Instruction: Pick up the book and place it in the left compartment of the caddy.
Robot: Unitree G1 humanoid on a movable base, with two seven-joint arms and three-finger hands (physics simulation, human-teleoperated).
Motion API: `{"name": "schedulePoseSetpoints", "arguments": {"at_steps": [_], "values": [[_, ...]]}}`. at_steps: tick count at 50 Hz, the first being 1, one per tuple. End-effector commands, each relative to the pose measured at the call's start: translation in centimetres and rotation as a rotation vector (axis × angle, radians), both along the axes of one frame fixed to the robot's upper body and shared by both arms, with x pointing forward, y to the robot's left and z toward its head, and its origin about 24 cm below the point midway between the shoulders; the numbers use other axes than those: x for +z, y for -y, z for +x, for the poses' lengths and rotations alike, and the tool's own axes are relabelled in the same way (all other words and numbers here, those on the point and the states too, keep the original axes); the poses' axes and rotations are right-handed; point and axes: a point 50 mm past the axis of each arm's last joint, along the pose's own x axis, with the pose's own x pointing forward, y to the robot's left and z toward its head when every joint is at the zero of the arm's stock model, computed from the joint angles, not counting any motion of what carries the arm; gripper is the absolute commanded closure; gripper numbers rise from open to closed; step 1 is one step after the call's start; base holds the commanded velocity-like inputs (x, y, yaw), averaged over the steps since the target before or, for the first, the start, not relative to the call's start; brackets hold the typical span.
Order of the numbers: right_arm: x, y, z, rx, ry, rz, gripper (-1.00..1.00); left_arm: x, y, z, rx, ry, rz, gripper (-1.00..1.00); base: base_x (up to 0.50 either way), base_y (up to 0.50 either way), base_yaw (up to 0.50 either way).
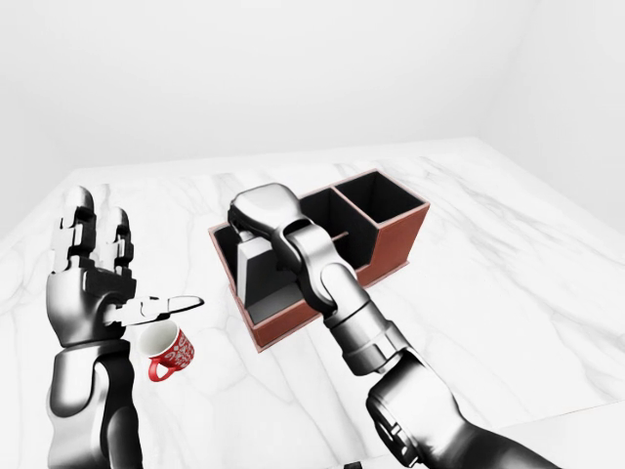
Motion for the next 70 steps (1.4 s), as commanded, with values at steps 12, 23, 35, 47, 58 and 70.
{"name": "schedulePoseSetpoints", "arguments": {"at_steps": [12, 23, 35, 47, 58, 70], "values": [[1.3, -0.5, 0.9, -0.032, 0.122, 0.078, 1.00, -0.4, -0.3, 0.1, 0.001, -0.015, -0.011, -1.00, 0.00, 0.00, 0.00], [0.5, -0.6, 1.5, -0.045, 0.119, 0.055, 1.00, -0.5, -0.3, 0.2, -0.002, -0.019, -0.014, -1.00, 0.00, 0.00, 0.00], [-1.5, -0.4, 2.7, -0.076, 0.114, 0.030, 1.00, -0.5, -0.4, 0.3, -0.001, -0.022, -0.017, -1.00, 0.00, 0.00, 0.00], [-2.8, -0.8, 2.2, -0.064, 0.106, 0.028, 1.00, -0.6, -0.4, 0.3, -0.001, -0.026, -0.019, -1.00, 0.00, 0.00, 0.00], [-4.1, -0.5, 3.3, -0.048, 0.068, 0.022, 1.00, -0.7, -0.5, 0.1, -0.001, -0.026, -0.020, -1.00, 0.00, 0.00, 0.00], [-4.8, 0.1, 3.7, -0.060, 0.064, 0.029, 1.00, -0.8, -0.5, 0.3, 0.001, -0.032, -0.025, -1.00, 0.00, 0.00, 0.00]]}}
